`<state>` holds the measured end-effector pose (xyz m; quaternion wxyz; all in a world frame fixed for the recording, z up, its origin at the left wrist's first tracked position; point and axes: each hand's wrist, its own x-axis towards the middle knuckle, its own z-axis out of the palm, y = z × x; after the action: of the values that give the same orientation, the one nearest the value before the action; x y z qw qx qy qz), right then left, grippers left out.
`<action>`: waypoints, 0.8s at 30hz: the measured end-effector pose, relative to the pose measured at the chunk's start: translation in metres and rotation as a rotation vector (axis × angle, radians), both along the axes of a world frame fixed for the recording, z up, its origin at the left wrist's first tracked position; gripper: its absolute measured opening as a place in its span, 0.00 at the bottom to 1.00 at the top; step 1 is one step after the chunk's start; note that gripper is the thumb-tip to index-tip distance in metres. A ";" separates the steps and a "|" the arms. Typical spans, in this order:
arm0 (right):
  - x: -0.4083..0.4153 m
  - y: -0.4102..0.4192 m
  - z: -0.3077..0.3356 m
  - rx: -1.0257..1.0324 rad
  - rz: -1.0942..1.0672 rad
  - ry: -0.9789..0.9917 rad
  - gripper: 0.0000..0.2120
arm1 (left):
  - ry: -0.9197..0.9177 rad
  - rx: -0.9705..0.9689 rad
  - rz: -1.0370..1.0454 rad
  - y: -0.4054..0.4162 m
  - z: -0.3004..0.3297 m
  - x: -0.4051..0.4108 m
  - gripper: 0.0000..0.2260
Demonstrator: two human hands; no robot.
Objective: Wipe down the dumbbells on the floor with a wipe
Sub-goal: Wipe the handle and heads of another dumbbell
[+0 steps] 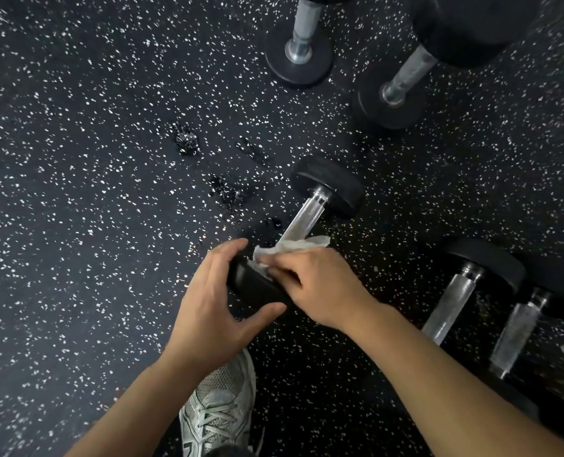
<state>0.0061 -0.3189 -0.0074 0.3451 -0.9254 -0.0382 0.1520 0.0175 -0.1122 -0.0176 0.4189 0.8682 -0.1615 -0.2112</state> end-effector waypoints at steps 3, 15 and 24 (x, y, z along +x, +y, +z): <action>0.005 -0.013 0.002 0.004 -0.112 -0.063 0.13 | -0.016 -0.001 -0.022 0.000 0.000 -0.002 0.37; -0.013 -0.016 -0.011 0.098 -0.112 -0.099 0.15 | -0.010 0.008 0.017 0.005 -0.003 0.000 0.31; -0.015 0.000 -0.026 0.126 -0.084 -0.177 0.17 | -0.041 0.053 0.132 0.024 -0.003 0.022 0.27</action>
<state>-0.0091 -0.3184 -0.0339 0.4041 -0.9124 -0.0394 0.0526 0.0396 -0.0885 -0.0203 0.4054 0.8920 -0.1066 -0.1694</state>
